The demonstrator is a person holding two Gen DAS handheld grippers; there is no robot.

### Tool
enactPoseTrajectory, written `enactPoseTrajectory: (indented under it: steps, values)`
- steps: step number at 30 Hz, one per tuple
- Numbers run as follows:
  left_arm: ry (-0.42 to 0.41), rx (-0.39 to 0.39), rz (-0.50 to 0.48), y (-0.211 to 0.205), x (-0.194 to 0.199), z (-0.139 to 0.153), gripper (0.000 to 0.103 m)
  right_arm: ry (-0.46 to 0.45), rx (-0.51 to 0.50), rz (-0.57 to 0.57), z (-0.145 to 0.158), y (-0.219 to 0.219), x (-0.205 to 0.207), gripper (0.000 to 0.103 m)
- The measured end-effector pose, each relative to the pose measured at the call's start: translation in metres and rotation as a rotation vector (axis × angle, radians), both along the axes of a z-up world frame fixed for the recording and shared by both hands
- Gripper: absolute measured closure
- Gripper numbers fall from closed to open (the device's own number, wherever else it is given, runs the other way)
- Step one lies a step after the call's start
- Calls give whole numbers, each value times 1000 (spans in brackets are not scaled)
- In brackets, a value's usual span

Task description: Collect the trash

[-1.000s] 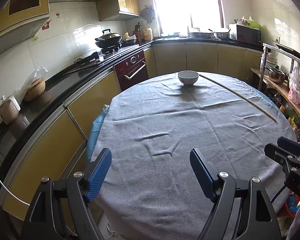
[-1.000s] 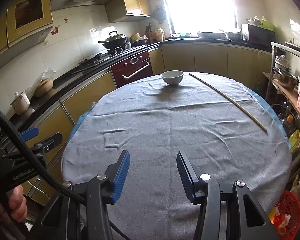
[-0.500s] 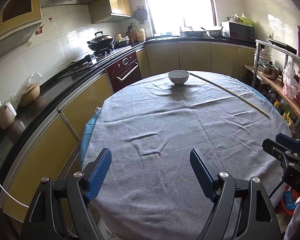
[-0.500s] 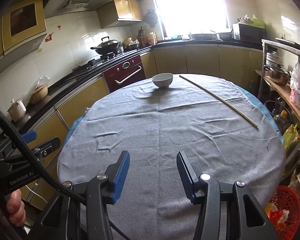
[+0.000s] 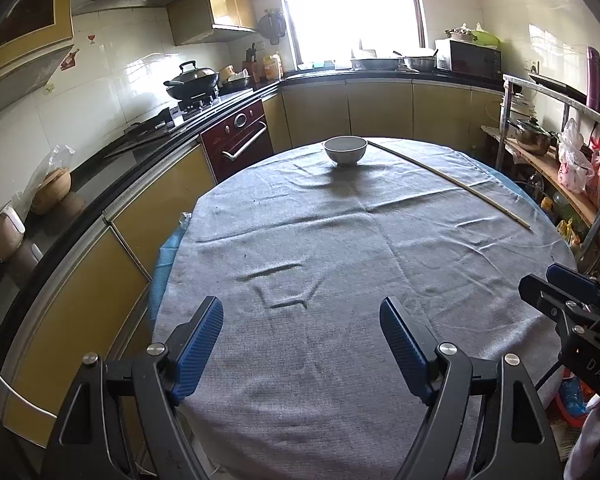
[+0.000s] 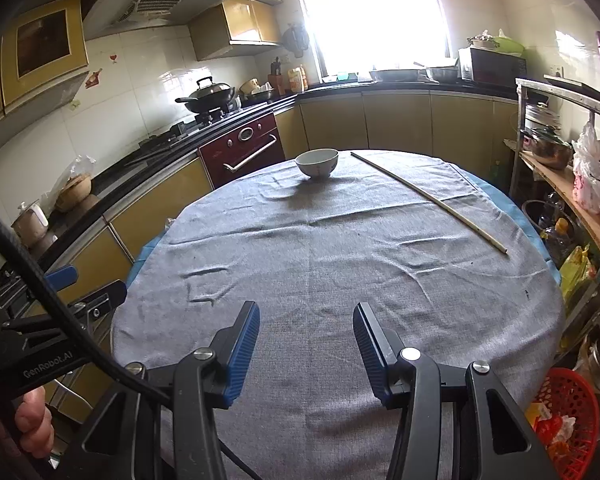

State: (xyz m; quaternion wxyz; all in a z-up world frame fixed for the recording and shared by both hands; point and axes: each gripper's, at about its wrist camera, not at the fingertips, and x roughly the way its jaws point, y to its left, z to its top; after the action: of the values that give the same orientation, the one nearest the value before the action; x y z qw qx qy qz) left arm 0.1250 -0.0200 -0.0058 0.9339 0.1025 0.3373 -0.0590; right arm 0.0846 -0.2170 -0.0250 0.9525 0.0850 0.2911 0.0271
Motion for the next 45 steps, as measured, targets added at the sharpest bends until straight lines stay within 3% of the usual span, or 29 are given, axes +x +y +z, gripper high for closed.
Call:
enactPoseTrajectory:
  steps: [19, 45]
  values:
    - [49, -14, -43, -13, -6, -14, 22, 31, -17, -30, -19, -6, -7, 50]
    - [58, -54, -40, -4, -4, -17, 22, 19, -51, -58, -12, -5, -7, 50]
